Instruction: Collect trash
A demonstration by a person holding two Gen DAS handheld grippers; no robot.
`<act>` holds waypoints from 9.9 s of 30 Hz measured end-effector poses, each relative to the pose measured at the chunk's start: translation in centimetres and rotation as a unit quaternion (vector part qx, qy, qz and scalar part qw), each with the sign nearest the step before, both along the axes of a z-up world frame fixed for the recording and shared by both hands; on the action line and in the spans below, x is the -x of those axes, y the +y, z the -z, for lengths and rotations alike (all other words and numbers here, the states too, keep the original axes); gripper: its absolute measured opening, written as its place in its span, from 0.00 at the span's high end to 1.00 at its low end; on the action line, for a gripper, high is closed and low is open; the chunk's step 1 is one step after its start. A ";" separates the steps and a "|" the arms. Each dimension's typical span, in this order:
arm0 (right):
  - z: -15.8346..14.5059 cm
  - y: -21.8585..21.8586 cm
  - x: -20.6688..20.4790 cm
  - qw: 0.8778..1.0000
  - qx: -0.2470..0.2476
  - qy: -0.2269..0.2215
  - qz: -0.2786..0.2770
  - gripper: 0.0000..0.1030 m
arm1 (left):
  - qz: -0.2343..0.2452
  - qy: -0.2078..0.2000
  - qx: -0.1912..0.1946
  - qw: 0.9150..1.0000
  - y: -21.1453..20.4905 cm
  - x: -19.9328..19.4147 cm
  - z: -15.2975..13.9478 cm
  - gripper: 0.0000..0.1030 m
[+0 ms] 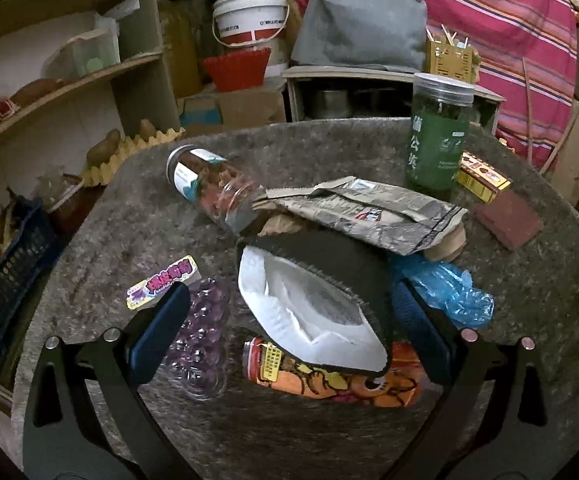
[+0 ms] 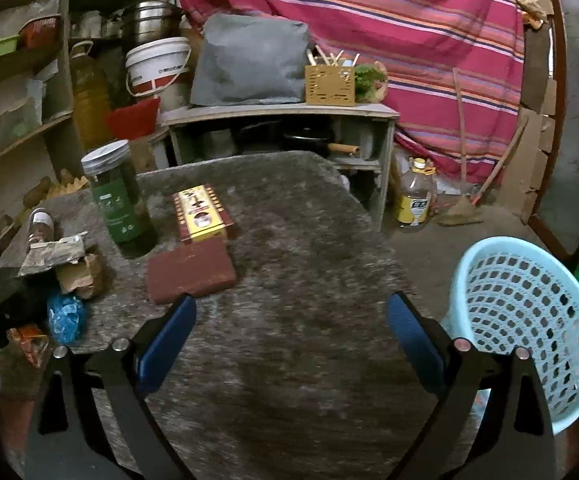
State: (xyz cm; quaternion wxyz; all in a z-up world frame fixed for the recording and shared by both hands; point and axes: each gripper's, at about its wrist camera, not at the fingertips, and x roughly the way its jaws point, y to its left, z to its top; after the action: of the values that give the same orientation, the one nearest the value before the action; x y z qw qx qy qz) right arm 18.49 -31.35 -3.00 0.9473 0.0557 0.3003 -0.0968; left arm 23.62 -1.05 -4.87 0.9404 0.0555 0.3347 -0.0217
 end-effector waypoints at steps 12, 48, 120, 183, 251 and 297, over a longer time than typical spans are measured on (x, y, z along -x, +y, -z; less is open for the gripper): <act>1.5 1.6 -1.9 1.000 -0.011 0.010 -0.024 0.08 | -0.071 0.023 -0.006 0.997 4.8 -1.4 0.8 0.05; 1.1 8.2 -1.4 0.996 0.019 0.023 -0.086 0.08 | -0.037 -0.009 0.032 0.999 5.7 1.8 -1.5 0.32; 2.9 18.1 7.9 0.982 0.028 0.010 -0.185 0.19 | -0.101 0.009 0.032 0.994 13.8 8.0 1.3 0.37; 0.8 -25.6 12.4 0.988 -0.032 0.006 0.153 0.19 | 0.261 -0.042 0.023 0.964 -36.8 7.3 -2.7 0.37; -3.0 -8.9 6.0 0.997 0.000 -0.052 0.049 0.04 | 0.065 -0.078 0.012 0.995 -10.8 5.7 -6.4 0.05; 1.5 5.5 -1.2 0.996 0.025 0.022 -0.079 0.04 | 0.007 0.033 0.052 0.998 0.4 1.4 0.5 0.05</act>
State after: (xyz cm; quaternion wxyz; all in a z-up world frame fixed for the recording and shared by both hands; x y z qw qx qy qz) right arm 19.68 -25.83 -4.47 0.9462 0.0060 0.3219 -0.0306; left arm 22.18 -0.65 -5.41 0.9303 0.0077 0.3635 -0.0478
